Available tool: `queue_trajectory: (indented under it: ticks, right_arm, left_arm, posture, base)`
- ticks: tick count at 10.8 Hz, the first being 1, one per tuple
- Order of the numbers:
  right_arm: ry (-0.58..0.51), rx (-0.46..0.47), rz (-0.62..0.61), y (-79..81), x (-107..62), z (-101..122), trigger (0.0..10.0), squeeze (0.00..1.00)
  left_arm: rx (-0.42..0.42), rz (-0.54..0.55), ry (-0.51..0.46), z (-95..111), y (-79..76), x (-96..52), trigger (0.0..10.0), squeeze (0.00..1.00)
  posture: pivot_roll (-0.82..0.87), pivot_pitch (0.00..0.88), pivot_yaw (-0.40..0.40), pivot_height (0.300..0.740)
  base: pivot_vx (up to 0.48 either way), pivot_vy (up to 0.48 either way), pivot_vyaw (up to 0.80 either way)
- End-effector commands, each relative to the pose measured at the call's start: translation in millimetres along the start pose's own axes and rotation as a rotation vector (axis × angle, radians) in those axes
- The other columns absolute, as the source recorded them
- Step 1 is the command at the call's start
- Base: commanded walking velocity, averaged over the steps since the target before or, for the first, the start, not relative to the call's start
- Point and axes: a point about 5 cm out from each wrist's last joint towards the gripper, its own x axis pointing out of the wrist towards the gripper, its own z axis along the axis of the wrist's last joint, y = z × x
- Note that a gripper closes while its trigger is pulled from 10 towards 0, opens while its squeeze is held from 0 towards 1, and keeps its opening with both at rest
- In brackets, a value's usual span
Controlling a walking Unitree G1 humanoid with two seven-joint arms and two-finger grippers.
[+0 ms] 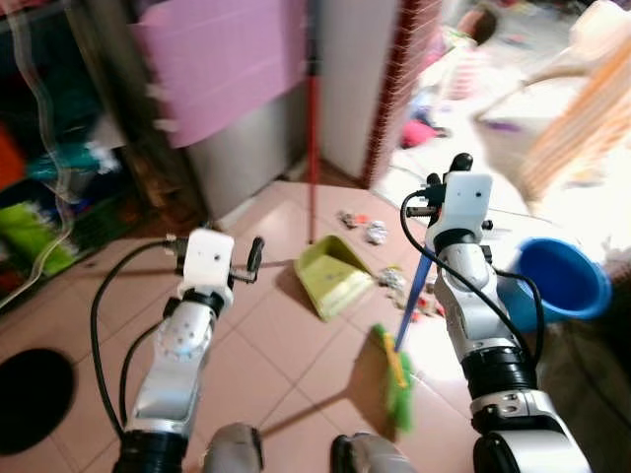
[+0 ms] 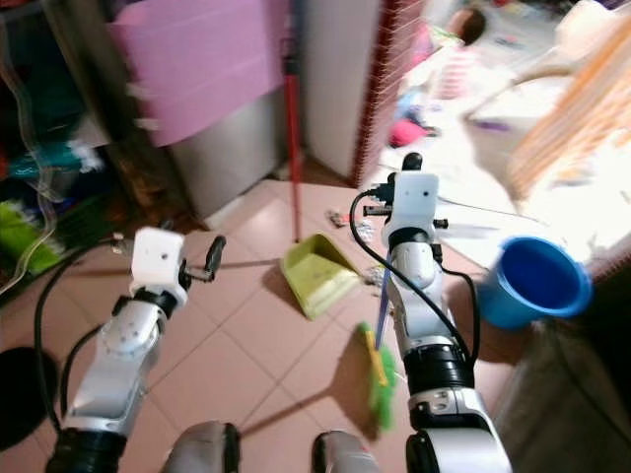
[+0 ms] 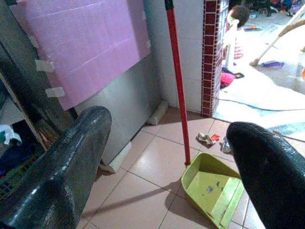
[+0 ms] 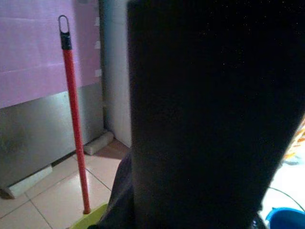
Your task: Sweep floor
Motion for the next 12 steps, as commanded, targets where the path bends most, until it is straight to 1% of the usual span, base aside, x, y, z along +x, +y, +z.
queue_trajectory:
  ticks: [1, 2, 6, 8, 9, 10, 12]
  right_arm:
    - [0.032, -0.02, 0.004, -0.6, -0.4, -6, 10.0, 0.0]
    - [0.048, -0.011, -0.004, -1.6, -1.1, -9, 10.0, 0.0]
    - [0.051, -0.001, -0.011, -0.9, -3.0, -12, 10.0, 0.0]
    - [0.047, -0.003, -0.014, -1.5, -0.6, -10, 10.0, 0.0]
    - [0.046, -0.005, -0.017, -2.4, 1.2, -10, 10.0, 0.0]
    - [0.043, -0.011, -0.022, -1.6, 3.4, -9, 10.0, 0.0]
    - [0.039, -0.009, -0.023, 0.1, 6.1, -6, 10.0, 0.0]
  left_arm:
    - [-0.014, 0.007, 0.016, -1, 4.0, -2.2, 10.0, 0.0]
    - [-0.018, 0.003, 0.018, -1, 5.1, -2.0, 10.0, 0.0]
    - [-0.025, -0.037, 0.017, 3, 4.6, 2.3, 10.0, 0.0]
    - [-0.023, -0.05, 0.012, 6, 3.5, 3.6, 10.0, 0.0]
    - [-0.004, -0.062, -0.004, 11, 3.8, 5.9, 10.0, 0.0]
    - [0.014, -0.069, -0.015, 16, 8.7, 7.3, 10.0, 0.0]
    - [0.027, -0.065, -0.001, 14, 14.8, 5.8, 10.0, 0.0]
  posture:
    - [0.04, 0.103, -0.027, 0.74]
    - [0.05, 0.103, -0.023, 0.74]
    - [0.05, 0.098, -0.005, 0.74]
    - [0.05, 0.098, -0.007, 0.74]
    - [0.07, 0.1, -0.023, 0.74]
    - [0.07, 0.099, -0.025, 0.74]
    - [0.07, 0.093, -0.017, 0.74]
  base:
    - [0.0, 0.0, 0.0]
    - [0.0, 0.0, 0.0]
    - [0.0, 0.48, -0.71]
    - [0.0, 0.48, -0.53]
    - [0.0, 0.48, -0.52]
    - [0.0, 0.48, -0.52]
    - [0.0, 0.48, -0.67]
